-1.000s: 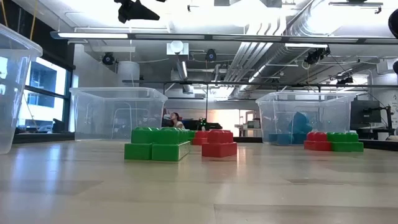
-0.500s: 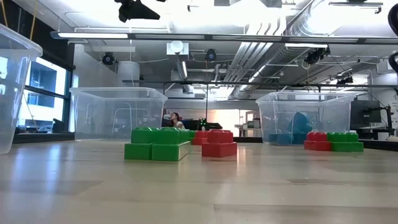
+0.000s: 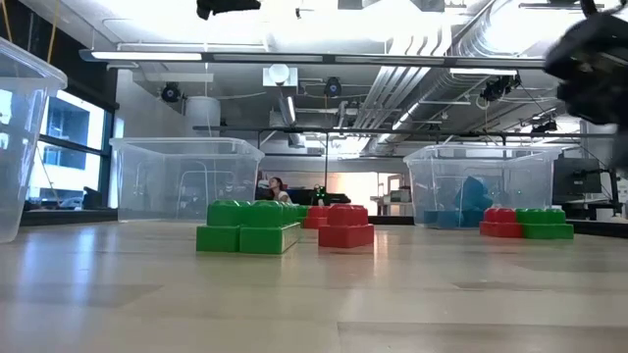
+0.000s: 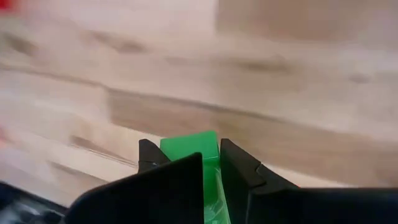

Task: Sort blocks
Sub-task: Put the green game piece into the top left transparent bin

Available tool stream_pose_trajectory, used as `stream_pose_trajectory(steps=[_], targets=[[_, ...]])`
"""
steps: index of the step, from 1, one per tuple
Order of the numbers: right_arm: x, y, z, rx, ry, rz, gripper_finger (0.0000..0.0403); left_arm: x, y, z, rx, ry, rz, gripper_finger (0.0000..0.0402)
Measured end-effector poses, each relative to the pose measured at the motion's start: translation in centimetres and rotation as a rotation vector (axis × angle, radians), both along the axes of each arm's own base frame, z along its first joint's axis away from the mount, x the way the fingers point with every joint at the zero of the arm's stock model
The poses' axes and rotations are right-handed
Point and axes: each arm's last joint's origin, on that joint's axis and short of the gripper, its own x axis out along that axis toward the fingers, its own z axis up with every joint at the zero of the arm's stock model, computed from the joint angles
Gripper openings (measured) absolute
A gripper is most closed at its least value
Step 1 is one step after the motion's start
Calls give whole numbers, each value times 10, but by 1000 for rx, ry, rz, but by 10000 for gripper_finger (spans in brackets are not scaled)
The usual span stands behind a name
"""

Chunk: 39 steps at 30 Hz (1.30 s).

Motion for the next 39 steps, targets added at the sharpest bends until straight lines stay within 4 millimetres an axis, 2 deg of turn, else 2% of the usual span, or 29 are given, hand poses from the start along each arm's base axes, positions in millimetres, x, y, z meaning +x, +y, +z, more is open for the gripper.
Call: stream_pose_trajectory(steps=[10,14,21,25,30,33,39], targets=[[0,-39,34,-163,-247,-22,0,1,0,7,31,-67,-8,300],[10,-54,54,-273,-368,-56,0,9,-3,8,-57,-128,-146,300],[46,-86,106,-472,-688,-46,0,49,-10,-21,-277,-51,-402,300],[59,-102,139,-588,-779,-15,0,71,-9,-43,-405,5,-419,300],[77,-111,171,-672,-816,70,0,93,-6,-57,-505,-29,-424,300],[90,-112,179,-696,-801,117,0,103,-4,-63,-542,-64,-423,300],[108,-114,178,-700,-766,191,0,113,-3,-68,-578,-104,-436,300]])
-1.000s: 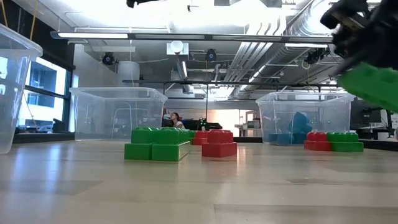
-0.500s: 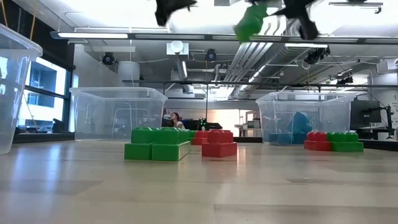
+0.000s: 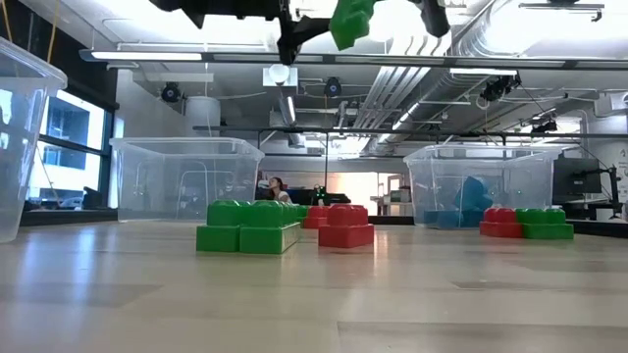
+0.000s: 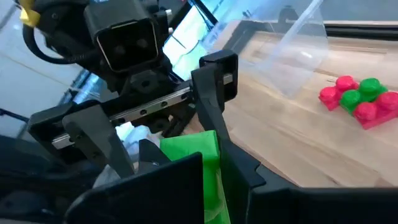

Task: Sort blocks
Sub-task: Put the green game piece into the top left transparent bin

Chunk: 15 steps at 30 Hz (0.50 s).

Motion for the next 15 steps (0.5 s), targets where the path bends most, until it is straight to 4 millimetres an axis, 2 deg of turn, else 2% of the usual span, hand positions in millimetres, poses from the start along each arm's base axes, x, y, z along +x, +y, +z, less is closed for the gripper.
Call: stream_pose_trajectory(steps=[15], targets=[[5,0,10,-8,-111,23,0,-1,-1,-5,-12,49,-45,300]])
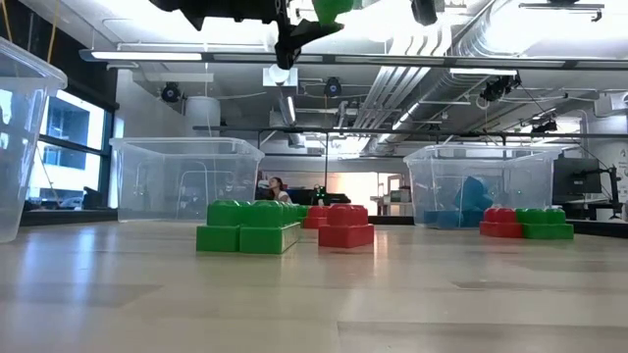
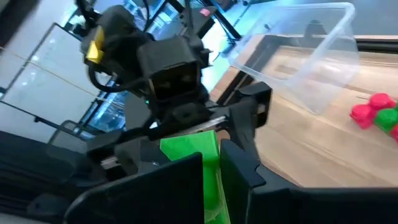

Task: Sort blocks
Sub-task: Put the green game piece into the top left transparent bin

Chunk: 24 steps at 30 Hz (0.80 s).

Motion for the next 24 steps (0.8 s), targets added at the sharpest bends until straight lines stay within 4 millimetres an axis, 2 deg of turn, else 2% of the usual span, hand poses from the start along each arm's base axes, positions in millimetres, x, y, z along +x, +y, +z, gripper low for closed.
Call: stream_pose_trajectory(steps=[7,11,14,21,24], targets=[[1,0,3,-7,-29,11,0,0,-1,1,54,-18,-21,299],[1,0,3,-8,-30,16,0,0,-4,1,82,-26,-38,276],[1,0,3,-14,-30,18,0,1,-5,1,102,-32,-46,233],[1,0,3,-42,-28,9,15,0,-5,0,149,-40,-54,85],[1,-3,3,-38,-29,-2,43,0,-2,0,165,-41,-46,84]])
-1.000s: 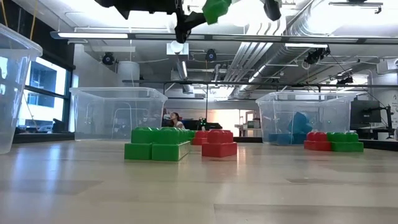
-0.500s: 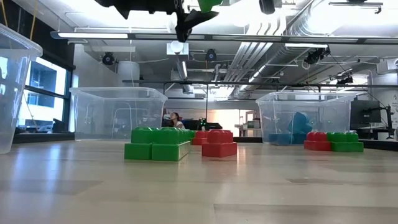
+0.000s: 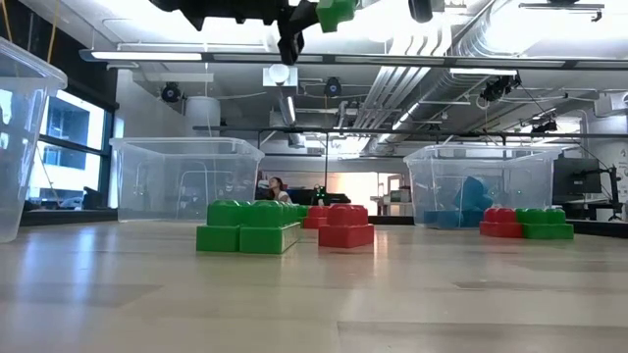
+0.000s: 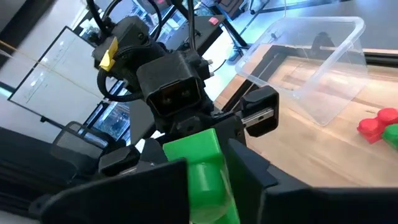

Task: Sort blocks
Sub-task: Put the green game piece into the top left transparent bin

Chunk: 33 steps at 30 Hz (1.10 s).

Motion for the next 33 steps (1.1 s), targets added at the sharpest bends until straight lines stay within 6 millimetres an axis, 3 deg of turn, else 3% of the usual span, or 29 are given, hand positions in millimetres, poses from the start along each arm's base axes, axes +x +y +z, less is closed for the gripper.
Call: stream_pose_trajectory(steps=[8,13,18,22,26,30,33], targets=[[-8,-10,7,-27,-19,-70,164,-10,20,-6,-25,95,-31,84],[-23,-18,19,-72,-51,-99,210,-45,42,-8,67,307,98,84],[-31,-21,23,-80,-55,-111,217,-106,69,9,295,544,597,84],[-29,-23,18,-78,-17,-119,216,-145,91,18,355,626,921,84],[-25,-24,14,-73,4,-120,216,-166,116,-9,271,715,1031,84],[-25,-24,14,-70,5,-115,216,-174,127,-32,151,831,1070,89],[-25,-23,13,-63,7,-101,216,-174,129,-29,184,836,1044,147]])
